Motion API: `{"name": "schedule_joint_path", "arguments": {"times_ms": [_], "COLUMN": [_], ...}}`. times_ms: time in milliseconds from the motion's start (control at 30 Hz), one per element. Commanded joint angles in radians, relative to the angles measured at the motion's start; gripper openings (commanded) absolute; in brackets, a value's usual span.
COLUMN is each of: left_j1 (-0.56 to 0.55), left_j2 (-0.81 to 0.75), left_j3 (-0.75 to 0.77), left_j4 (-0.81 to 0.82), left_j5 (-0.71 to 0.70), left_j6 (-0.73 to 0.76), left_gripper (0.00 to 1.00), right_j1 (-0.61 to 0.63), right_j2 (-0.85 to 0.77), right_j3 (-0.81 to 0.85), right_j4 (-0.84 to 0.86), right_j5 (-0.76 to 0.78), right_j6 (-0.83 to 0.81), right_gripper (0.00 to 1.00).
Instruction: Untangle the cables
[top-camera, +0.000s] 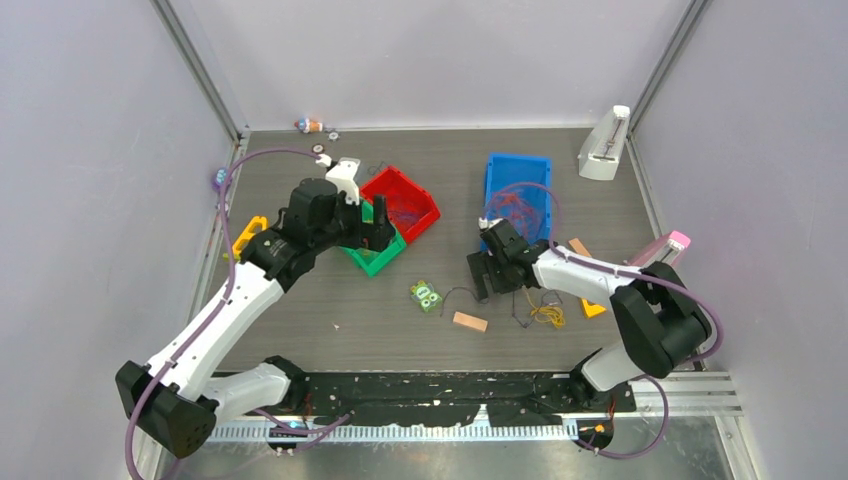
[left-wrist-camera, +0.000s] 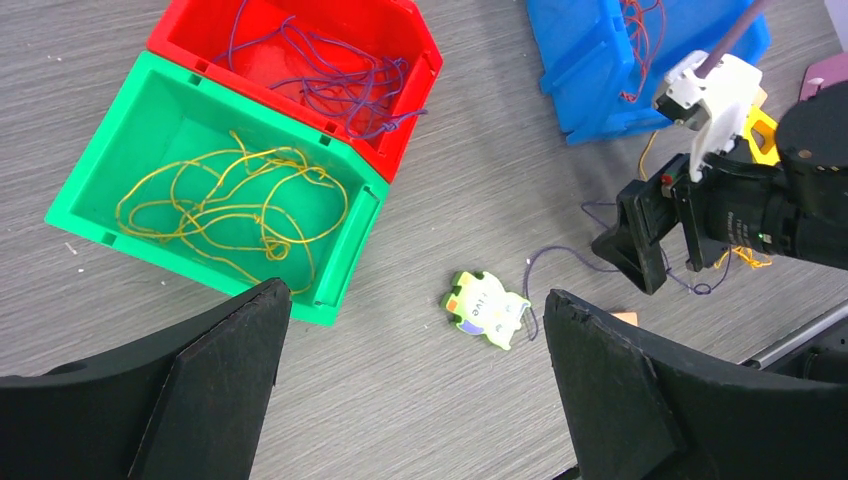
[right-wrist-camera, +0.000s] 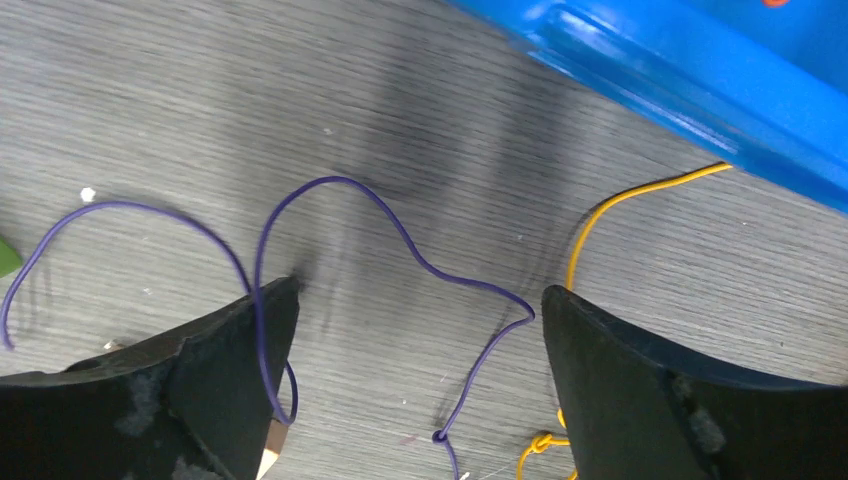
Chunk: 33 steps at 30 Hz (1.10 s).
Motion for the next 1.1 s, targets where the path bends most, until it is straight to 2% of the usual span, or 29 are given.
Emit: {"name": "schedule_joint_path", "arguments": {"times_ms": [0,33,67,100,133,167,200,233,300,500,700,900,1067], "left_j1": [0.006,0.005,0.005,0.005,0.005,0.005,0.005,0.005,0.005,0.005,0.005,0.039,0.129], "left_j2": [-0.028,-0.030,-0.032,-0.035,-0.036,-0.037,-0.039,-0.038,-0.041,-0.058,-0.103,-0.147,-0.173], "left_j3": [-0.005,-0.008,-0.011,-0.015,-0.019,-0.020,-0.024,-0.024,-0.023,-0.031,-0.079,-0.097,-0.143], "left_j4": [0.017,0.019,0.020,0.020,0.022,0.022,0.022,0.022,0.019,0.031,0.089,0.069,0.072], "left_j5": [0.017,0.018,0.016,0.016,0.016,0.017,0.019,0.022,0.027,0.049,0.060,-0.079,0.000], "left_j6": [0.017,0.017,0.016,0.016,0.016,0.015,0.014,0.014,0.014,0.013,0.001,-0.095,-0.151], "left_gripper": [1.00,1.00,1.00,1.00,1.00,0.99,1.00,0.99,1.00,1.00,1.00,1.00,1.00], "right_j1": [-0.026,-0.028,-0.028,-0.028,-0.028,-0.028,-0.028,-0.027,-0.020,0.026,0.041,0.041,0.041], "right_j2": [0.028,0.032,0.034,0.033,0.026,0.019,0.000,-0.013,-0.068,-0.263,-0.341,-0.286,-0.150], "right_j3": [0.021,0.022,0.022,0.023,0.024,0.027,0.030,0.040,0.064,0.202,0.377,0.606,0.810], "right_j4": [0.021,0.021,0.021,0.019,0.018,0.012,0.006,-0.007,-0.033,-0.122,-0.131,-0.081,-0.084], "right_j5": [-0.079,-0.090,-0.112,-0.119,-0.131,-0.143,-0.148,-0.151,-0.171,-0.256,-0.349,-0.384,-0.371], "right_j6": [-0.009,-0.008,-0.009,-0.006,-0.004,-0.002,-0.001,0.000,0.001,0.008,0.018,0.040,0.044], "right_gripper": [1.00,0.94,0.75,0.65,0.42,0.31,0.13,0.09,0.06,0.05,0.05,0.05,0.05]}}
